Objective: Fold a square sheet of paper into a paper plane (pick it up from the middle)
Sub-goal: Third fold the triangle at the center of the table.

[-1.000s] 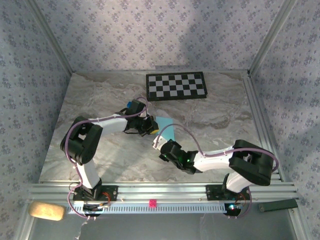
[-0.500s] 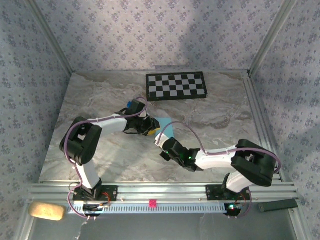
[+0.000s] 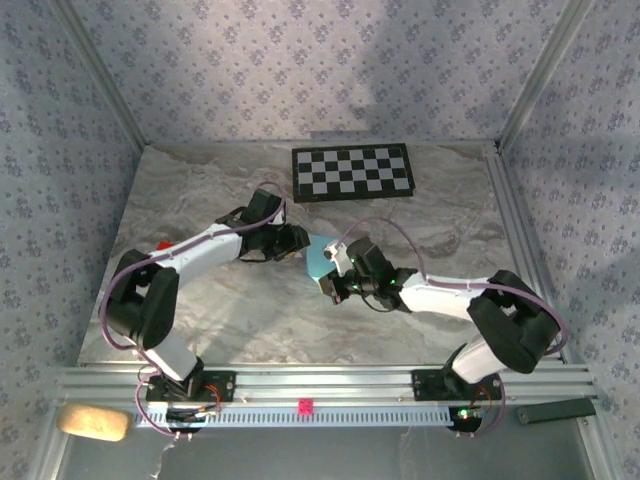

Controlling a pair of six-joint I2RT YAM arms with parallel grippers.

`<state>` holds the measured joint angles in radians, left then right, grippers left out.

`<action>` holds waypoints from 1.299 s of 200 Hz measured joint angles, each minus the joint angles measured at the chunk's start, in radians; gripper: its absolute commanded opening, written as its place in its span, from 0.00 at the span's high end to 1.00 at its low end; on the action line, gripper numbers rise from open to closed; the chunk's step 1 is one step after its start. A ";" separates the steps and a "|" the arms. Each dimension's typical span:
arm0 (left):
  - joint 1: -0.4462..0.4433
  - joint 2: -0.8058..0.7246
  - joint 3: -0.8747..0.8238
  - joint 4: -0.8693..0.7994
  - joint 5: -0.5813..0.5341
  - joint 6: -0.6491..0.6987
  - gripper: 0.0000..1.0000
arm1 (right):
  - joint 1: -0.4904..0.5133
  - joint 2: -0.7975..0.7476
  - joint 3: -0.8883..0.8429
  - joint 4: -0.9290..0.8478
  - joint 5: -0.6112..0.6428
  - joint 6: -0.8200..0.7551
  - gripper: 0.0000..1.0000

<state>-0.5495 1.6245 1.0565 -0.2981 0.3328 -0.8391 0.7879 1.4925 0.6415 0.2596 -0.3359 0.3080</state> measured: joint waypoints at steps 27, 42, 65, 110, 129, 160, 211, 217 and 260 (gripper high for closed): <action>0.000 0.045 0.080 -0.005 0.038 0.040 0.69 | -0.030 0.044 0.027 -0.003 -0.116 0.063 1.00; 0.000 0.082 0.125 -0.018 0.052 0.062 0.73 | -0.045 0.066 0.033 -0.003 -0.171 0.093 1.00; 0.000 0.154 0.176 -0.026 0.076 0.086 0.77 | -0.068 0.096 0.044 -0.004 -0.237 0.121 1.00; -0.016 0.285 0.209 -0.043 0.113 0.103 0.79 | -0.082 0.109 0.045 -0.002 -0.293 0.148 1.00; -0.029 0.327 0.209 -0.043 0.121 0.110 0.80 | -0.084 0.114 0.045 -0.001 -0.303 0.153 0.99; -0.040 0.369 0.209 -0.043 0.119 0.119 0.82 | -0.093 0.125 0.043 0.012 -0.317 0.161 0.99; -0.042 0.381 0.211 -0.042 0.123 0.136 0.83 | -0.122 0.169 0.043 0.021 -0.345 0.179 0.98; -0.042 0.381 0.211 -0.042 0.123 0.137 0.83 | -0.125 0.173 0.043 0.021 -0.347 0.179 0.98; -0.042 0.382 0.211 -0.042 0.122 0.143 0.83 | -0.161 0.199 0.043 0.021 -0.357 0.179 0.98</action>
<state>-0.5915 2.0068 1.2671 -0.3405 0.4553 -0.6964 0.6273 1.6913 0.6849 0.2802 -0.6933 0.4866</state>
